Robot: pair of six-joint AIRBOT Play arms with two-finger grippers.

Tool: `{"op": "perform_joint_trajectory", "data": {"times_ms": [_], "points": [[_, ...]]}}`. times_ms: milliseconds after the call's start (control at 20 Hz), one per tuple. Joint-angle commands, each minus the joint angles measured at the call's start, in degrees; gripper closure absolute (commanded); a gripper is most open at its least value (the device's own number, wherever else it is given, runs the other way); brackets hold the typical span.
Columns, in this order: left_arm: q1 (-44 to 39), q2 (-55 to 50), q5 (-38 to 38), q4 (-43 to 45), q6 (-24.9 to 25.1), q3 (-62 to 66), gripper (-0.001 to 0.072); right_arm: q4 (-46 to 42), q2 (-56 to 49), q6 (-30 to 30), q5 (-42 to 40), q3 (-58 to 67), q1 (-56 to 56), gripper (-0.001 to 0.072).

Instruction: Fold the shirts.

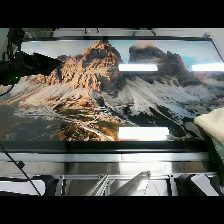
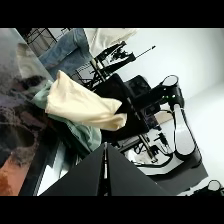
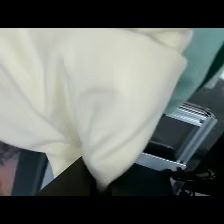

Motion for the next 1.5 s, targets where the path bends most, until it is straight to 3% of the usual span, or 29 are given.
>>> {"op": "perform_joint_trajectory", "data": {"times_ms": [0, 100, 150, 250, 300, 450, 550, 650, 750, 850, 950, 1000, 1150, 1300, 1450], "points": [[0.0, 0.0, 0.1, 0.0, 0.1, 0.0, 0.0687, -10.8, 0.8, 3.8, -7.6, -10.5, -1.9, 0.0694], [0.0, 0.0, 0.1, 0.0, 0.0, 0.0, 0.0687, -12.8, 0.5, 4.3, -12.6, -14.1, -1.9, 0.0693], [0.0, 0.0, 0.1, 0.0, 0.0, 0.0, 0.0687, -12.7, 0.1, 4.3, -14.3, -15.2, -1.9, 0.0648], [0.0, 0.0, 0.2, -0.1, 0.0, 0.0, 0.0687, -12.7, -1.2, 4.3, -14.9, -16.0, -1.9, 0.0167], [0.0, 0.0, 0.2, -0.1, -0.2, 0.0, 0.0687, -12.7, -1.7, 4.3, -14.4, -16.0, -1.9, 0.0112], [0.0, 0.0, 0.3, -0.1, -0.2, 0.0, 0.0687, -9.8, -1.9, 6.6, -13.3, -13.9, -1.8, 0.0115], [0.0, 0.0, 0.4, -0.2, -0.2, 0.0, 0.0687, 0.9, -2.4, 9.2, -11.8, -7.4, -1.8, 0.0153], [0.1, 0.0, 0.3, -0.2, -0.2, 0.0, 0.0686, 18.1, -3.2, 9.6, -12.2, 1.4, -1.7, 0.0374], [0.1, 0.0, 0.1, -0.7, -0.6, 0.0, 0.0685, 35.0, -3.5, 9.4, -15.5, 7.8, -0.6, 0.0375], [0.1, 0.0, 0.1, -0.2, -1.2, 0.5, 0.0714, 44.4, -3.6, 6.7, -18.3, 10.5, 2.8, 0.0595], [0.7, 0.0, 0.3, 0.5, -1.3, 2.3, 0.0716, 43.4, -3.6, 5.2, -18.6, 10.8, 9.5, 0.0604], [1.1, 0.0, 0.3, 0.5, -1.3, 3.1, 0.0717, 40.8, -3.6, 3.7, -18.7, 10.8, 13.6, 0.0694], [3.3, 2.7, 1.5, 2.6, -2.7, -0.2, 0.0718, 32.7, -3.0, 1.1, -19.9, 10.4, 27.6, 0.0694], [4.5, 12.7, 5.3, 9.6, -2.4, -15.2, 0.0718, 29.5, 0.8, 0.3, -25.6, 5.4, 42.9, 0.0695], [4.8, 23.8, 9.3, 16.6, -0.9, -31.3, 0.0716, 29.3, 7.1, 0.1, -32.3, -7.8, 58.2, 0.0695]]}}
